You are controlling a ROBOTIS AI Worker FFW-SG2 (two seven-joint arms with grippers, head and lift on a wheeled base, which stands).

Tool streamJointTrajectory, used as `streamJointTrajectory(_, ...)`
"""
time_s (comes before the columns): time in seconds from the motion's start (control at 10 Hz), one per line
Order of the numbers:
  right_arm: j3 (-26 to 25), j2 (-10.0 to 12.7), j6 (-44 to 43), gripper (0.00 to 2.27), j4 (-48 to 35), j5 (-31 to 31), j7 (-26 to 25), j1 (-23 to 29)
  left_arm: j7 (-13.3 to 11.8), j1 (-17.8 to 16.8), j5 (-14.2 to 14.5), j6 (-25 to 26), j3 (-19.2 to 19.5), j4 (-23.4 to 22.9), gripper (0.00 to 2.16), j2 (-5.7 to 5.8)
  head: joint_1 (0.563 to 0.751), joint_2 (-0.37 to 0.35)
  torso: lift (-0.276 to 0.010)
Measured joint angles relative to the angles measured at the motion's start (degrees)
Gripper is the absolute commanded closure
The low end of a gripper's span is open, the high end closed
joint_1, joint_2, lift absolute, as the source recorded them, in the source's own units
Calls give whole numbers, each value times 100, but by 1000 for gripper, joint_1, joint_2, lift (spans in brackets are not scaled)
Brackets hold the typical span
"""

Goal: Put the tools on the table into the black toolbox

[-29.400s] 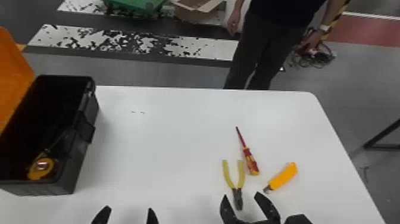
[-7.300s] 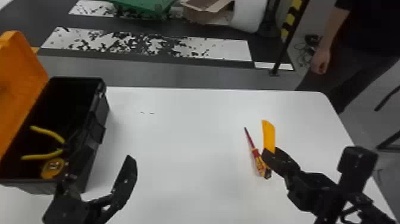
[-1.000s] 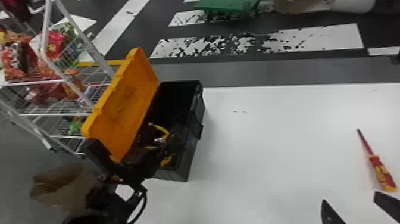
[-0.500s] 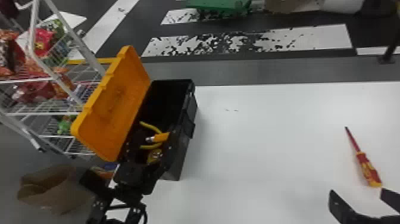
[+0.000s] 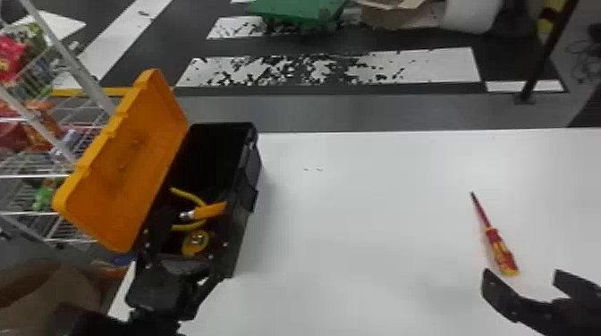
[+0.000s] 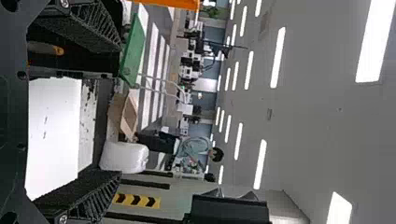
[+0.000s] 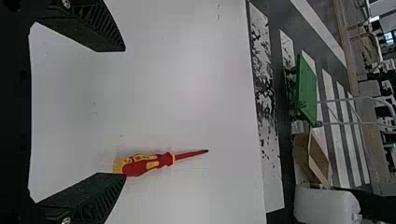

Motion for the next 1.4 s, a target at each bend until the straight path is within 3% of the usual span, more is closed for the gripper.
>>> streamJointTrajectory(0.3, -295, 1, 537, 46, 14, -19, -111, -318, 85, 93, -225, -916, -330, 366, 70, 83, 695, 65, -75)
streamJointTrajectory(0.8, -468, 0, 1230, 46, 225, -11, -427, -938, 159, 99, -405, -1240, -652, 715, 73, 171, 695, -19, -75)
streamJointTrajectory(1.4, -410, 0, 1594, 46, 1121, 52, -762, -1814, 228, 32, -522, -1315, -931, 835, 73, 312, 695, -74, -75)
